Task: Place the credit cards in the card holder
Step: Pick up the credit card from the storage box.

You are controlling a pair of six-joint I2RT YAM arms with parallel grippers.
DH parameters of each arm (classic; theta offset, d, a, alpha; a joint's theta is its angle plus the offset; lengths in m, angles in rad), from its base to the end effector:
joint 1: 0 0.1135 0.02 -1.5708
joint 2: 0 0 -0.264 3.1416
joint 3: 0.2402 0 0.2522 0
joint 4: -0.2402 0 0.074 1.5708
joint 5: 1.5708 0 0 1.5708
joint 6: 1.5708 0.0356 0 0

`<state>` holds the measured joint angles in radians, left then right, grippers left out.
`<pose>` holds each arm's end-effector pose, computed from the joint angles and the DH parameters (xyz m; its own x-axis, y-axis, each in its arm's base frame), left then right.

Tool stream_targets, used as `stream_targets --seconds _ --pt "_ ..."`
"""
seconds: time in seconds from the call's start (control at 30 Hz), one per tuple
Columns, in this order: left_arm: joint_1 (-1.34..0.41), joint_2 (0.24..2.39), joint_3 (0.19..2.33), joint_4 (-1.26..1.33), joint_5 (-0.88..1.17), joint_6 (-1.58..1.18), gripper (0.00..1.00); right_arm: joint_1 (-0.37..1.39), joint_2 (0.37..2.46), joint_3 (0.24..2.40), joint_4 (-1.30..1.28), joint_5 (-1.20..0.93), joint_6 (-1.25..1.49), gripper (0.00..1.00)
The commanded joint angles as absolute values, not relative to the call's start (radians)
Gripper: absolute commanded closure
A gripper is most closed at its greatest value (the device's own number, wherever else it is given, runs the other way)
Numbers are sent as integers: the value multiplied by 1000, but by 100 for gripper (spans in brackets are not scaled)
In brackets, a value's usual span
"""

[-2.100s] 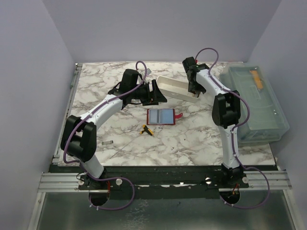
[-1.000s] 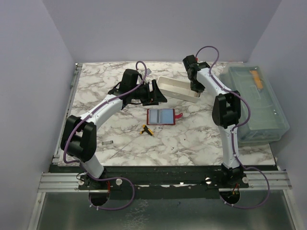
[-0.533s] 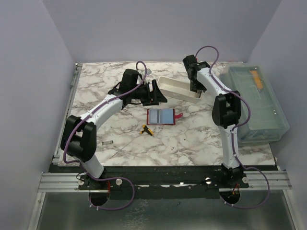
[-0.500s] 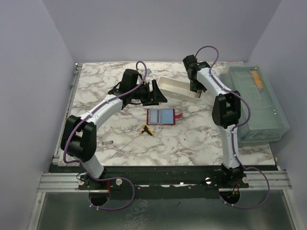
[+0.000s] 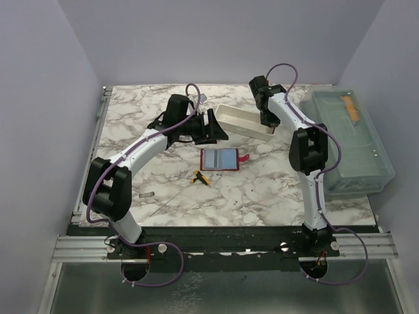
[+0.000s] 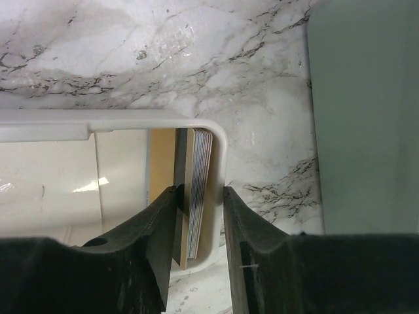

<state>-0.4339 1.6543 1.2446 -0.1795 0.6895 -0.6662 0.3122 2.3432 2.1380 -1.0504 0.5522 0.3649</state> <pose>0.3307 -0.1782 0.2777 -0.8934 -0.1116 -0.4351 0.3207 0.5199 -0.7917 0.4707 0.1323 0.2122 -0.8833 0.0342 -0.4676 0.2232 0.9077 -0.3553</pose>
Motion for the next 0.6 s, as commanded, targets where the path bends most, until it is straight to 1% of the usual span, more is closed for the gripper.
stream_targets --seconds 0.0,0.3,0.43,0.5,0.57 --pt "-437 1665 1236 -152 718 -667 25 306 2370 2162 -1097 586 358 61" --pt "-437 1667 1235 -150 722 -669 25 308 2373 2181 -1087 578 333 32" --pt "-438 1663 1235 -150 721 -667 25 307 2387 2151 -1071 568 337 28" --pt "-437 1663 1235 -150 722 -668 25 307 2396 2138 -1066 571 340 28" --pt "-437 1665 1235 -150 723 -667 25 306 2407 2140 -1075 584 348 30"
